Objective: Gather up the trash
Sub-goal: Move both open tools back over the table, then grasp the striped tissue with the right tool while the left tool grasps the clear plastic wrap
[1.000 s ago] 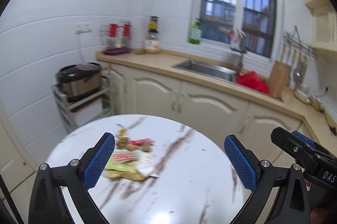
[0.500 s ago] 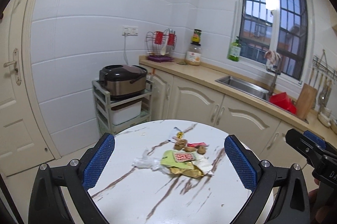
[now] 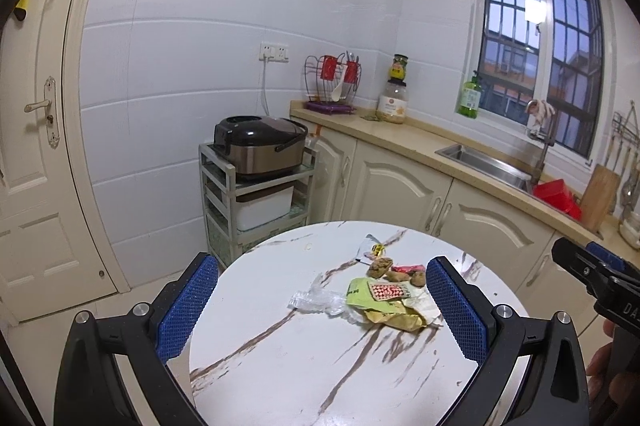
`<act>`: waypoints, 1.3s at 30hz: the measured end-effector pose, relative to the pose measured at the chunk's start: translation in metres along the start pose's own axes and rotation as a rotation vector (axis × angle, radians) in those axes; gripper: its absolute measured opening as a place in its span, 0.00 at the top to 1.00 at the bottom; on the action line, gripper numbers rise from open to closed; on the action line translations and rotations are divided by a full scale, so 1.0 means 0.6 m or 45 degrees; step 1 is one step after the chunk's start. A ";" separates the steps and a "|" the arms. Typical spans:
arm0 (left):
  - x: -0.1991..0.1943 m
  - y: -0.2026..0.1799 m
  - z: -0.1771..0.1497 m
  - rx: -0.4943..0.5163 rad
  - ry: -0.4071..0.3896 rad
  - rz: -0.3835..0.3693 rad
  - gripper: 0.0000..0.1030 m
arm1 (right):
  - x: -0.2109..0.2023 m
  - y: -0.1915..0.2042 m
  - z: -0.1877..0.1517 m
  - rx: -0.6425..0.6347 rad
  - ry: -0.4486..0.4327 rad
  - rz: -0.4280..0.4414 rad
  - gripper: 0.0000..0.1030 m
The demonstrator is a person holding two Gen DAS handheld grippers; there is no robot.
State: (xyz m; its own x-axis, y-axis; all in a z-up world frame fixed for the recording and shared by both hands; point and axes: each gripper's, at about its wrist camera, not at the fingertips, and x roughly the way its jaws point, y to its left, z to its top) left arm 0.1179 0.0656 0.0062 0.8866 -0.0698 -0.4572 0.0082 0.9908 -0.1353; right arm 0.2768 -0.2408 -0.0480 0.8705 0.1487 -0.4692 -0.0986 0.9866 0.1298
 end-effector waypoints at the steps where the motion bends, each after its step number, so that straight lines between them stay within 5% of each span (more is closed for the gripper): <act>1: 0.011 0.001 0.000 -0.002 0.012 0.003 0.01 | 0.006 -0.002 -0.002 -0.002 0.010 -0.006 0.00; 28: 0.407 0.015 0.010 0.034 0.471 0.035 0.01 | 0.344 -0.040 -0.133 -0.016 0.592 0.040 0.01; 32: 0.455 0.011 0.012 0.041 0.498 0.030 0.01 | 0.384 -0.034 -0.140 -0.021 0.636 0.048 0.14; 37: 0.515 0.004 0.014 0.079 0.535 0.020 0.01 | 0.396 -0.022 -0.148 -0.082 0.654 0.069 0.55; 39: 0.531 -0.001 0.007 0.093 0.552 0.012 0.01 | 0.395 -0.025 -0.148 -0.072 0.654 0.087 0.56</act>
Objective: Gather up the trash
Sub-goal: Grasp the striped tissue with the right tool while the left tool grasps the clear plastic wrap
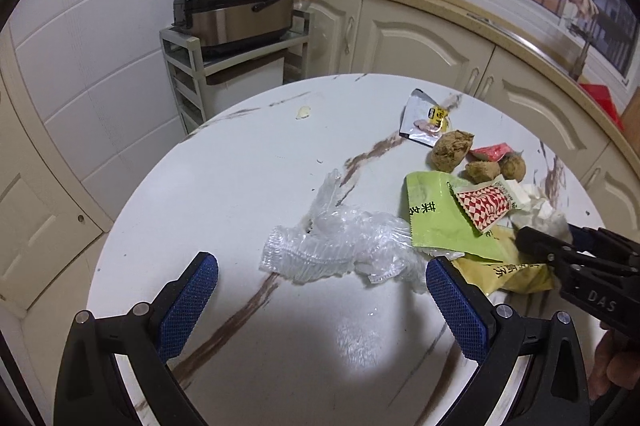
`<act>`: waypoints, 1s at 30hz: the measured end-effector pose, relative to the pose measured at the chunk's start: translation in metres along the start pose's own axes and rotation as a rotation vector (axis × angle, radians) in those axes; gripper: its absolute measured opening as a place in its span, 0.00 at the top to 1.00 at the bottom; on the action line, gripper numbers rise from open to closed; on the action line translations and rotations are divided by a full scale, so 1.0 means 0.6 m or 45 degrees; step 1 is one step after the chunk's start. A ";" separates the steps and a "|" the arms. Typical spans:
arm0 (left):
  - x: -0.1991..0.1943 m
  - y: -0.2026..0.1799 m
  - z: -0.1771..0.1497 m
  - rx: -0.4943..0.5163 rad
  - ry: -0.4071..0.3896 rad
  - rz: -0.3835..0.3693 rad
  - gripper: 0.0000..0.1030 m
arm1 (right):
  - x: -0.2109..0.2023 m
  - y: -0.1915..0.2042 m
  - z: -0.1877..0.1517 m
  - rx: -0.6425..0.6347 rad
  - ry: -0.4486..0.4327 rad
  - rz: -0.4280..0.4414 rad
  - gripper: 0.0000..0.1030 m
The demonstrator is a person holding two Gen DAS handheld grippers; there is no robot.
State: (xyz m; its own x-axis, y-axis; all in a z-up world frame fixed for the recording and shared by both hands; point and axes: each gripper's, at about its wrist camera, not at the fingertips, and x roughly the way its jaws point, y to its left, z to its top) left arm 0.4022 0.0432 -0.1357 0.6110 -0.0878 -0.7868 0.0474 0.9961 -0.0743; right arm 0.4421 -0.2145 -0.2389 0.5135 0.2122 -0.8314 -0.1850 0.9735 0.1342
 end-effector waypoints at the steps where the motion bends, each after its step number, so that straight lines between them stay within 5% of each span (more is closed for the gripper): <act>1: 0.011 -0.001 0.005 0.010 0.011 -0.004 0.01 | 0.000 -0.003 0.000 0.003 -0.003 0.002 0.57; 10: 0.065 -0.021 0.024 0.093 0.076 0.001 0.05 | -0.009 -0.026 -0.003 0.038 -0.014 0.005 0.57; 13: 0.066 -0.021 0.027 0.083 0.043 -0.037 0.29 | -0.013 -0.022 -0.001 0.033 -0.023 0.011 0.57; 15: 0.064 -0.021 0.025 0.079 0.033 -0.059 0.56 | -0.014 -0.021 0.000 0.032 -0.026 0.015 0.57; 18: 0.064 -0.017 0.024 0.085 0.035 -0.110 0.79 | -0.016 -0.022 0.000 0.034 -0.028 0.021 0.57; 20: 0.063 -0.013 0.022 0.064 0.038 -0.153 0.85 | -0.019 -0.023 -0.002 0.040 -0.032 0.025 0.57; 25: 0.061 -0.005 0.021 0.018 0.033 -0.155 0.77 | -0.029 -0.025 -0.005 0.044 -0.043 0.025 0.57; 26: 0.062 -0.007 0.021 0.025 0.033 -0.149 0.66 | -0.030 -0.025 -0.005 0.045 -0.044 0.024 0.57; 29: 0.061 -0.013 0.022 0.026 0.031 -0.079 0.07 | -0.032 -0.027 -0.006 0.050 -0.047 0.023 0.57; 30: 0.060 -0.016 0.023 0.026 0.013 -0.075 0.05 | -0.033 -0.027 -0.005 0.051 -0.048 0.024 0.57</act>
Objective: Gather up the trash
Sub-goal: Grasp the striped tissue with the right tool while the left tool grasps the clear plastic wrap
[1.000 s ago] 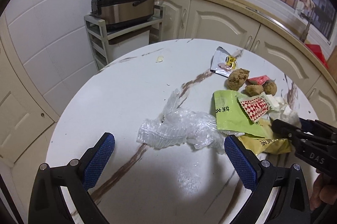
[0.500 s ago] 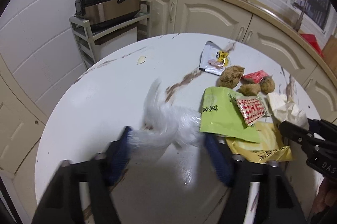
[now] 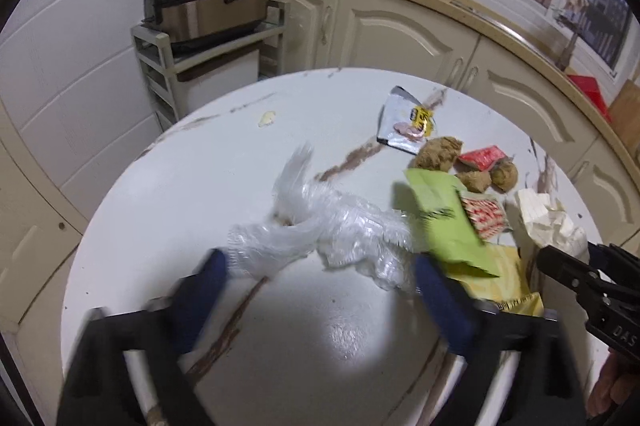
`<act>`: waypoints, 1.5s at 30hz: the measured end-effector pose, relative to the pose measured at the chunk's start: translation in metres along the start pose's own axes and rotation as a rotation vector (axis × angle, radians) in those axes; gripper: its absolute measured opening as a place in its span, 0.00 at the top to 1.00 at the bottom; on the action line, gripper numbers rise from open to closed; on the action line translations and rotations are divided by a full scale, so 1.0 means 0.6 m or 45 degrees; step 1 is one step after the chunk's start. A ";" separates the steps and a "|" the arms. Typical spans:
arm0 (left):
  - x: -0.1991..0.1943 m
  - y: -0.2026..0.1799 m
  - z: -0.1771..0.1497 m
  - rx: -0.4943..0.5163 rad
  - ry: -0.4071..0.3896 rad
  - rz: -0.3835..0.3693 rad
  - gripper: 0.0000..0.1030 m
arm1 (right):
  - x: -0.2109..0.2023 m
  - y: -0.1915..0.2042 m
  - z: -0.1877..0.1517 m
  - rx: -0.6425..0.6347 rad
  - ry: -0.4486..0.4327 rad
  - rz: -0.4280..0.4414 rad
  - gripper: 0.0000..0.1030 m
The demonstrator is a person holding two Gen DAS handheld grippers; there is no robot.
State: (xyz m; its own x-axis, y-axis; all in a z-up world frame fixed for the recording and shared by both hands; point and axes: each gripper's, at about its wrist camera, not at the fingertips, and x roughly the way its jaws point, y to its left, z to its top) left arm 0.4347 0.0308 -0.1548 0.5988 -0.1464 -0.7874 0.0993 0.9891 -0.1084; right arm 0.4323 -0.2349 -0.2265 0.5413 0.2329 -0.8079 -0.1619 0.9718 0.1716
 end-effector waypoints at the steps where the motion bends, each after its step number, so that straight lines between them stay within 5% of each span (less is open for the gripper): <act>1: 0.005 -0.002 0.000 0.001 -0.002 0.001 0.05 | 0.000 -0.001 0.000 0.000 0.000 0.001 0.57; 7: 0.037 -0.011 0.021 0.010 0.023 0.014 0.09 | 0.003 0.000 0.003 0.003 -0.004 0.011 0.57; 12: 0.050 -0.011 0.038 0.055 0.004 -0.031 0.68 | 0.007 -0.003 0.005 0.006 -0.001 0.016 0.57; 15: 0.051 -0.001 0.040 0.034 0.006 -0.070 0.87 | 0.007 -0.007 0.004 0.014 -0.001 0.019 0.57; 20: 0.031 0.019 0.029 -0.042 -0.014 -0.114 0.94 | -0.004 -0.009 0.003 0.016 -0.022 0.036 0.58; 30: -0.060 0.036 -0.019 -0.074 -0.096 -0.129 0.96 | -0.046 -0.007 -0.004 0.024 -0.074 0.062 0.58; 35: -0.063 0.035 -0.047 -0.050 -0.029 -0.090 0.93 | -0.064 0.001 -0.011 0.018 -0.088 0.070 0.58; 37: -0.059 0.035 -0.049 -0.063 -0.008 -0.054 0.82 | -0.068 0.004 -0.014 0.015 -0.089 0.072 0.58; 38: -0.055 0.037 -0.047 -0.082 0.006 -0.030 0.61 | -0.072 0.006 -0.017 0.013 -0.090 0.072 0.58; 41: -0.053 0.045 -0.033 -0.129 -0.029 -0.031 0.26 | -0.077 0.009 -0.019 0.010 -0.092 0.072 0.58; 45: -0.036 0.044 -0.011 -0.153 -0.014 -0.011 0.26 | -0.081 0.008 -0.019 0.007 -0.092 0.066 0.58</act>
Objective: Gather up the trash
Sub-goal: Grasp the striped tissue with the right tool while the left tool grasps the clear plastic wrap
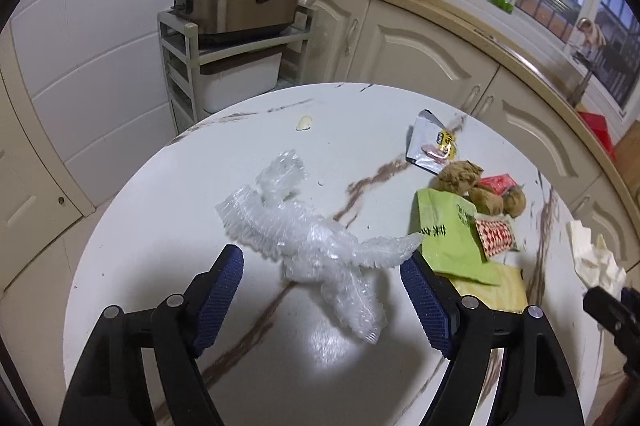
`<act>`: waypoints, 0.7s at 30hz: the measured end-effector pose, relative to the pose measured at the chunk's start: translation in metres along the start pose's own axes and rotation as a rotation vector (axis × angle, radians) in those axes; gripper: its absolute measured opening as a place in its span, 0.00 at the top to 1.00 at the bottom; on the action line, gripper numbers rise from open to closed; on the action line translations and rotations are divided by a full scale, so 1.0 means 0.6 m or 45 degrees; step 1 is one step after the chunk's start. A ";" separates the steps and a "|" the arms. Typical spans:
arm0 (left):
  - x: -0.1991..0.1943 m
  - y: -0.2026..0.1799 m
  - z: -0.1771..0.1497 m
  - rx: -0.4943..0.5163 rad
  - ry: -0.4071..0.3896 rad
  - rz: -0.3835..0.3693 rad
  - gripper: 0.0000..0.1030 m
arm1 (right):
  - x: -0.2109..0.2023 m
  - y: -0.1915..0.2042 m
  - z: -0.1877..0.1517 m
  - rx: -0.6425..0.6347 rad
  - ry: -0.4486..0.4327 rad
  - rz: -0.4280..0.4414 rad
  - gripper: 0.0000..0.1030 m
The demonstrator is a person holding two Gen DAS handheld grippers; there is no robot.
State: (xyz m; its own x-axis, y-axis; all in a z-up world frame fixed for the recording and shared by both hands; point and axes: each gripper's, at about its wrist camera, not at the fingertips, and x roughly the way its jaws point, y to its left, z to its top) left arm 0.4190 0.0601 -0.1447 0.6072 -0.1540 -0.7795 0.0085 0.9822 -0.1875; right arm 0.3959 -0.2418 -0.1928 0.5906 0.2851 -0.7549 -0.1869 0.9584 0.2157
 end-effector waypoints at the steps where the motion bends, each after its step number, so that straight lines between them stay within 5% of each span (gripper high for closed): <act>1: 0.004 -0.001 0.003 -0.010 0.000 -0.004 0.26 | 0.000 0.000 0.000 0.000 0.000 -0.002 0.58; 3: 0.015 0.000 0.012 -0.002 -0.019 -0.014 0.33 | -0.001 -0.002 0.001 0.000 0.000 -0.004 0.58; 5: 0.027 -0.002 0.018 0.033 -0.019 -0.007 0.70 | 0.000 -0.003 0.002 -0.001 0.000 -0.007 0.58; 6: 0.031 -0.003 0.020 0.039 -0.012 -0.024 0.74 | 0.000 -0.003 0.003 -0.001 0.001 -0.007 0.58; 11: 0.031 0.001 0.012 0.043 -0.005 -0.118 0.79 | 0.001 -0.006 0.002 0.000 0.005 -0.007 0.58; 21: -0.063 -0.040 -0.020 0.106 -0.114 -0.123 0.79 | -0.027 -0.016 0.000 0.017 -0.041 -0.002 0.58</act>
State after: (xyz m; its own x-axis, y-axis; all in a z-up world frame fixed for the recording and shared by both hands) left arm 0.3864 0.0412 -0.1183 0.6690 -0.2415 -0.7030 0.1336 0.9694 -0.2059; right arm 0.3884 -0.2558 -0.1827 0.6161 0.2838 -0.7347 -0.1756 0.9588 0.2231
